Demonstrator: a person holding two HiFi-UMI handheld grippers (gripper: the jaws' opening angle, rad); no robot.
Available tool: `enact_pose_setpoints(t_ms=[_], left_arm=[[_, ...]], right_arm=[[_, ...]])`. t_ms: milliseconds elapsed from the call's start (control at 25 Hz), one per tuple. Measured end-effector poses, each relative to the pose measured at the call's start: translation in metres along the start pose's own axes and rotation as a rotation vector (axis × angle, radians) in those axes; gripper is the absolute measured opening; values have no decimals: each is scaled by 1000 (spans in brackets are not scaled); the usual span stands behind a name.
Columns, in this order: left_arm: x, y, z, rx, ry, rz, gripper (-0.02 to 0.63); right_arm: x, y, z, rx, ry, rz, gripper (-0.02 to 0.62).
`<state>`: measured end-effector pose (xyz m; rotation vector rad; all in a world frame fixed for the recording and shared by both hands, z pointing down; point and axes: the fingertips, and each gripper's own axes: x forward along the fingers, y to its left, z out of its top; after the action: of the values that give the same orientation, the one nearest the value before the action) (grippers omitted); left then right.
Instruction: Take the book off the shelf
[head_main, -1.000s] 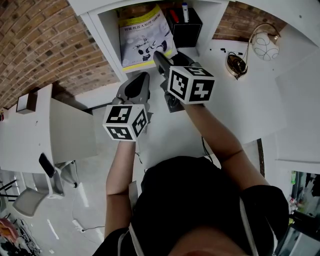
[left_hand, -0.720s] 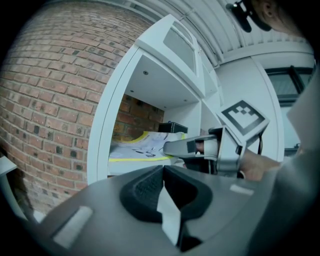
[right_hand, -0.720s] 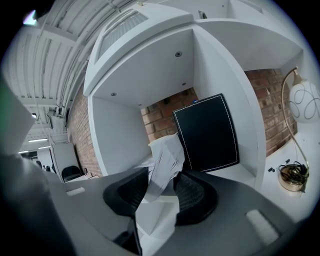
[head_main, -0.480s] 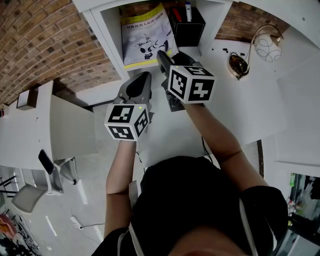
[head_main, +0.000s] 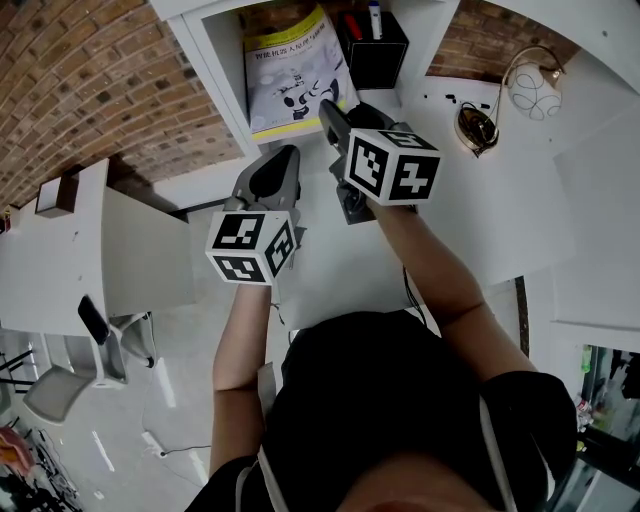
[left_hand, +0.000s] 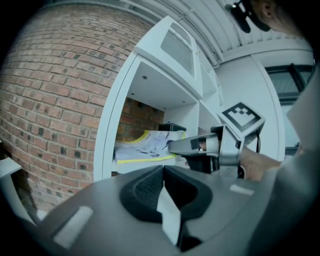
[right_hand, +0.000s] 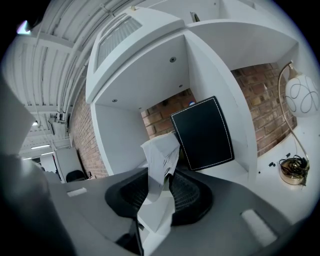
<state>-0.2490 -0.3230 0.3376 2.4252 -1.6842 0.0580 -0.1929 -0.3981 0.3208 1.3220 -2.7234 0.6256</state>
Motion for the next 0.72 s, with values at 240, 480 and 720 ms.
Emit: enact_pose_setpoints(t_ms=[240,480,720], left_arm=[[-7,-14,0,31,9,-4,6],[-16,-17,-7,-12,19,6,6],[-26,-23,-19,-24,38,15,6]], right_arm=[[-14,2,-3,-16,5,9,110],[-26,4,-7,-26,6,18,110],[-37,6,-11,-30,3,29,110]])
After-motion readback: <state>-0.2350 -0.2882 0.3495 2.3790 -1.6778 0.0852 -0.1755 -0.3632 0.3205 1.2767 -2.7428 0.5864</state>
